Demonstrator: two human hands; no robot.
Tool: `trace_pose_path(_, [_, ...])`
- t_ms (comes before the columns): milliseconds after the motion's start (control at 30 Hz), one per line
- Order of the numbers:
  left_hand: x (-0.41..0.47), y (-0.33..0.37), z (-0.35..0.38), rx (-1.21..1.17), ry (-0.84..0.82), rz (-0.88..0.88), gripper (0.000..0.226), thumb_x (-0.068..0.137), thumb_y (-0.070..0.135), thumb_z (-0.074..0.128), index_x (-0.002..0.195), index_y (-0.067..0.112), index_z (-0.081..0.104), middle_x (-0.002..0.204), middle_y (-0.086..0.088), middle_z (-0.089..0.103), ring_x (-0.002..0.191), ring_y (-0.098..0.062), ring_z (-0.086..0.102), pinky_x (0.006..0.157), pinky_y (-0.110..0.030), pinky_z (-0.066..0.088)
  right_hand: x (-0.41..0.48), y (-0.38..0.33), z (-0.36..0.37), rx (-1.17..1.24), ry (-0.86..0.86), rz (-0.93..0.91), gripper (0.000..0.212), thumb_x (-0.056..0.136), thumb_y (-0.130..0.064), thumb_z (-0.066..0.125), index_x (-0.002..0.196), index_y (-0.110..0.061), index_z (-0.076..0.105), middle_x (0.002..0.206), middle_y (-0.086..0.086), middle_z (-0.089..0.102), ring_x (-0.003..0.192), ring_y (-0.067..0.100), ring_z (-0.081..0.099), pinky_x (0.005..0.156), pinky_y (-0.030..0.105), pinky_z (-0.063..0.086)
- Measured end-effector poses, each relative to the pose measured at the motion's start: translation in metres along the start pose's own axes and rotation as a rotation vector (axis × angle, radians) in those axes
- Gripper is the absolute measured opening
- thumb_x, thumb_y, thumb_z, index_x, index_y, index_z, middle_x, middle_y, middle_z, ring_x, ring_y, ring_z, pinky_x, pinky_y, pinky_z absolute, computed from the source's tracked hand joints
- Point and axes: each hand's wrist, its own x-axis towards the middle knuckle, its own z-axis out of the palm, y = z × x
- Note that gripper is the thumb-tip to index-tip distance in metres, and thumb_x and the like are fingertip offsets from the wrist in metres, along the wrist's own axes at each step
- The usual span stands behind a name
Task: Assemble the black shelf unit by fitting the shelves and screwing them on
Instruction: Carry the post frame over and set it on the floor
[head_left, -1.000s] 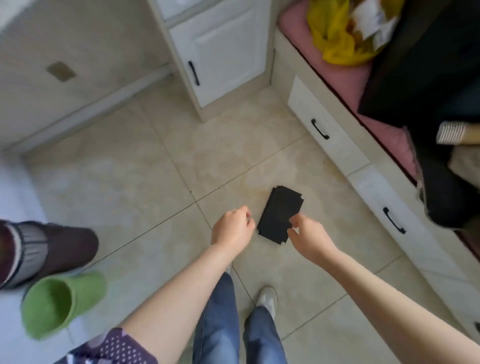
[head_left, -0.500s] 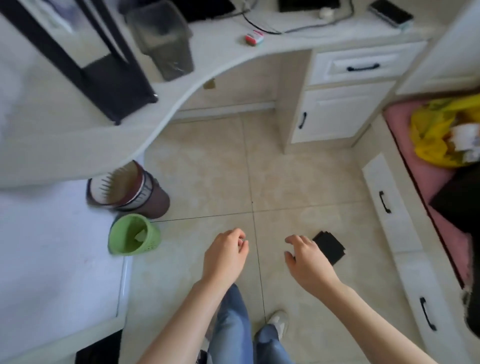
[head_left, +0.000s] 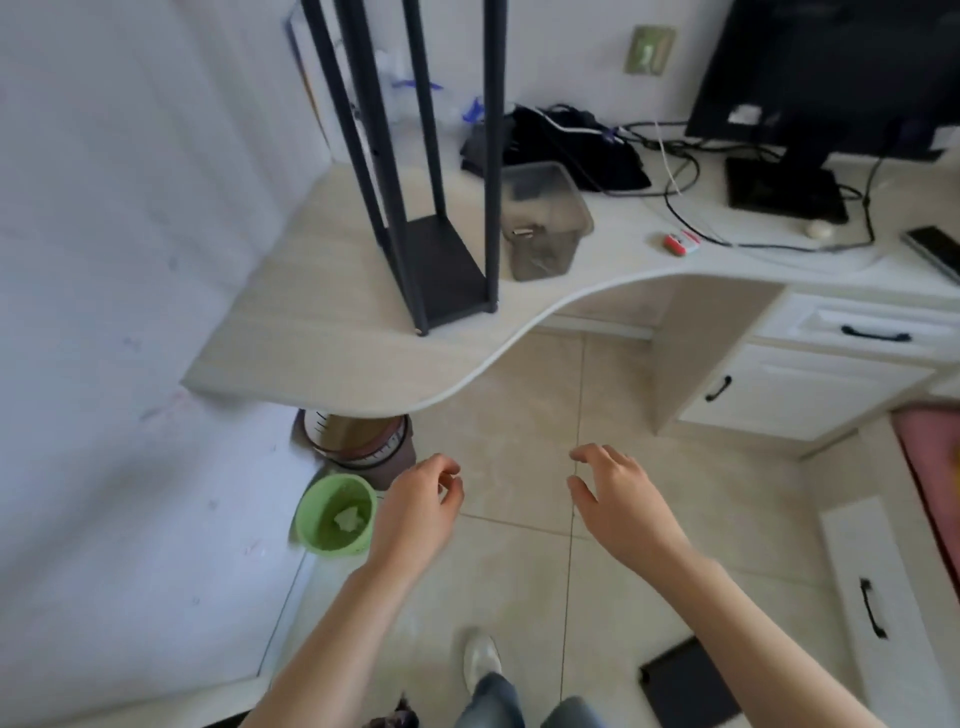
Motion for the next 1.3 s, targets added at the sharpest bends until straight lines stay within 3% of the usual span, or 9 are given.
trace_pose_path(133, [0.032, -0.001, -0.034, -0.055, 0.076, -0.002, 0.015, 0.096, 0.018, 0.065, 0.109, 0.015, 0.07, 0.092, 0.006, 0.07, 0.084, -0.014, 0.066, 0.075, -0.028, 0.049, 0.037, -0.029, -0.023, 0.015, 0.078, -0.043, 0.034, 0.1, -0.026, 0.052, 0.132, -0.015, 0.056, 0.133, 0.001, 0.059, 0.126, 0.021, 0.051, 0.101, 0.03, 0.041])
trace_pose_path(367, [0.094, 0.016, -0.079, -0.121, 0.204, 0.017, 0.016, 0.099, 0.02, 0.059, 0.111, 0.019, 0.069, 0.091, 0.004, 0.068, 0.088, -0.016, 0.065, 0.081, -0.033, 0.054, 0.101, -0.067, -0.058, 0.045, 0.146, -0.113, 0.033, 0.099, -0.026, 0.053, 0.13, -0.017, 0.057, 0.131, -0.002, 0.059, 0.117, 0.02, 0.056, 0.09, 0.025, 0.039])
trace_pose_path(500, [0.129, 0.031, -0.099, -0.129, 0.287, 0.048, 0.015, 0.1, 0.021, 0.059, 0.112, 0.022, 0.067, 0.092, 0.009, 0.064, 0.086, -0.011, 0.062, 0.074, -0.021, 0.049, 0.143, -0.085, -0.082, 0.023, 0.166, -0.176, 0.032, 0.099, -0.025, 0.053, 0.13, -0.016, 0.057, 0.129, 0.0, 0.06, 0.119, 0.021, 0.055, 0.088, 0.025, 0.038])
trace_pose_path(633, [0.168, 0.049, -0.116, -0.146, 0.363, 0.072, 0.018, 0.1, 0.023, 0.058, 0.117, 0.022, 0.066, 0.098, 0.009, 0.065, 0.091, -0.01, 0.062, 0.074, -0.017, 0.049, 0.192, -0.103, -0.112, 0.007, 0.183, -0.253, 0.034, 0.1, -0.024, 0.054, 0.132, -0.012, 0.056, 0.131, 0.004, 0.06, 0.119, 0.023, 0.055, 0.096, 0.031, 0.042])
trace_pose_path(767, [0.203, 0.066, -0.126, -0.199, 0.459, 0.051, 0.031, 0.099, 0.024, 0.062, 0.13, 0.024, 0.057, 0.113, 0.014, 0.057, 0.101, -0.007, 0.058, 0.074, -0.008, 0.04, 0.242, -0.114, -0.141, 0.038, 0.217, -0.305, 0.032, 0.099, -0.023, 0.053, 0.129, -0.014, 0.055, 0.123, 0.005, 0.062, 0.112, 0.025, 0.057, 0.087, 0.032, 0.044])
trace_pose_path(900, [0.235, 0.088, -0.128, -0.281, 0.559, 0.028, 0.046, 0.096, 0.029, 0.067, 0.138, 0.03, 0.047, 0.122, 0.019, 0.047, 0.104, -0.003, 0.052, 0.077, -0.004, 0.036, 0.289, -0.122, -0.16, 0.14, 0.254, -0.348, 0.043, 0.099, -0.031, 0.053, 0.14, -0.02, 0.044, 0.137, -0.001, 0.053, 0.111, 0.017, 0.056, 0.092, 0.033, 0.045])
trace_pose_path(1033, [0.26, 0.107, -0.129, -0.428, 0.594, 0.014, 0.039, 0.093, 0.038, 0.069, 0.125, 0.04, 0.047, 0.112, 0.028, 0.053, 0.099, 0.009, 0.056, 0.074, 0.0, 0.038, 0.326, -0.133, -0.164, 0.256, 0.232, -0.365, 0.049, 0.1, -0.033, 0.052, 0.145, -0.021, 0.036, 0.134, -0.003, 0.054, 0.111, 0.013, 0.055, 0.096, 0.034, 0.049])
trace_pose_path(1167, [0.274, 0.116, -0.129, -0.601, 0.603, 0.054, 0.02, 0.094, 0.039, 0.065, 0.106, 0.046, 0.051, 0.096, 0.034, 0.062, 0.098, 0.007, 0.062, 0.073, -0.004, 0.047, 0.343, -0.137, -0.156, 0.363, 0.232, -0.389, 0.052, 0.1, -0.036, 0.051, 0.146, -0.027, 0.029, 0.121, -0.015, 0.055, 0.103, 0.008, 0.059, 0.092, 0.034, 0.054])
trace_pose_path(1300, [0.282, 0.115, -0.13, -0.751, 0.589, 0.123, 0.012, 0.095, 0.037, 0.064, 0.106, 0.04, 0.062, 0.094, 0.014, 0.069, 0.094, -0.005, 0.067, 0.078, -0.009, 0.049, 0.354, -0.14, -0.146, 0.547, 0.235, -0.413, 0.058, 0.099, -0.034, 0.054, 0.147, -0.038, 0.021, 0.108, -0.028, 0.053, 0.095, 0.002, 0.064, 0.081, 0.024, 0.054])
